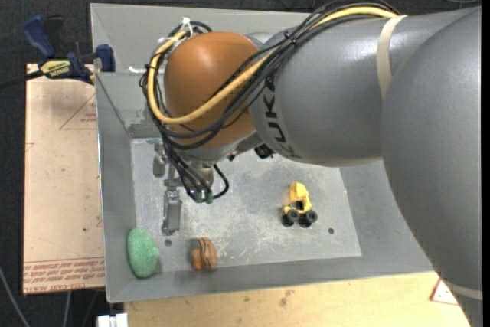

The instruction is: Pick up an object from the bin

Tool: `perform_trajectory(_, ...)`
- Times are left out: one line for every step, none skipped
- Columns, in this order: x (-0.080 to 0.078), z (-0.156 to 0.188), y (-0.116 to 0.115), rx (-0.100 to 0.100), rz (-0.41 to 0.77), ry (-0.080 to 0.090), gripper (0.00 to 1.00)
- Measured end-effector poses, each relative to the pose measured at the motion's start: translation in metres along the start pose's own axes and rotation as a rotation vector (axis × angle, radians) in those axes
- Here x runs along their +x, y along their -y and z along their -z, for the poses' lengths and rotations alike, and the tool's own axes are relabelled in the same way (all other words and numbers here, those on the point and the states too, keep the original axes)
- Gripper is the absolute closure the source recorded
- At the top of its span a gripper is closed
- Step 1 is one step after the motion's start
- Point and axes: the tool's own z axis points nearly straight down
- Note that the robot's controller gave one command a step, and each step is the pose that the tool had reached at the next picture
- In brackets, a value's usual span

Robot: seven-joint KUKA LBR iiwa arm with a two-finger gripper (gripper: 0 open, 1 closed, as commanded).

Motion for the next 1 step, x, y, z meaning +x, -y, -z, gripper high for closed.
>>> perform_trajectory(-0.0020, 0.0048, 0.0015, -0.002, -0.005, 0.007, 0.00)
